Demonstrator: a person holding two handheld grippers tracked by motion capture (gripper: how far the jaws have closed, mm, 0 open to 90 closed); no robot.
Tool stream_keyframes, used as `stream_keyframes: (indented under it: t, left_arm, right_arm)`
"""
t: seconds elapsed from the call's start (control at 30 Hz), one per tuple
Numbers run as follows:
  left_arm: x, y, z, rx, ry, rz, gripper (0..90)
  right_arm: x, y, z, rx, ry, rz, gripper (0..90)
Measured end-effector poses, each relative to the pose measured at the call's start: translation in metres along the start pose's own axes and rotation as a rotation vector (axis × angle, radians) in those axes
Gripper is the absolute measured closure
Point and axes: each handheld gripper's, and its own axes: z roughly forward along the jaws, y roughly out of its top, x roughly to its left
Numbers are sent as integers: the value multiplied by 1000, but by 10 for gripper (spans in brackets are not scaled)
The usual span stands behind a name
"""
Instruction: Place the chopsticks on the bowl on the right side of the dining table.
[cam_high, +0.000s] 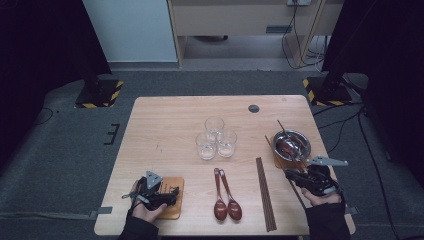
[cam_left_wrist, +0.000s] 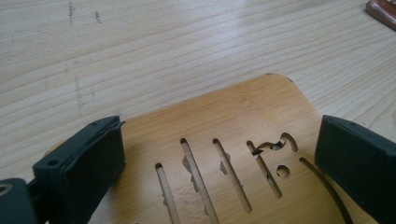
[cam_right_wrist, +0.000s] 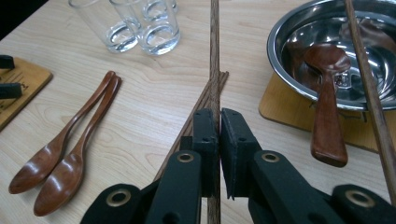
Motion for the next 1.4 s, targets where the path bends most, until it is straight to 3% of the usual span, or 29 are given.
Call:
stream_keyframes:
  t: [0.77,1.4]
  left_arm:
    - [0,0,0,0,0,0,7]
    - [0,0,0,0,0,0,7]
  right_arm:
    - [-2,19,-22,-91,28,14,851]
    - [-10,33,-27,-131,22,20,851]
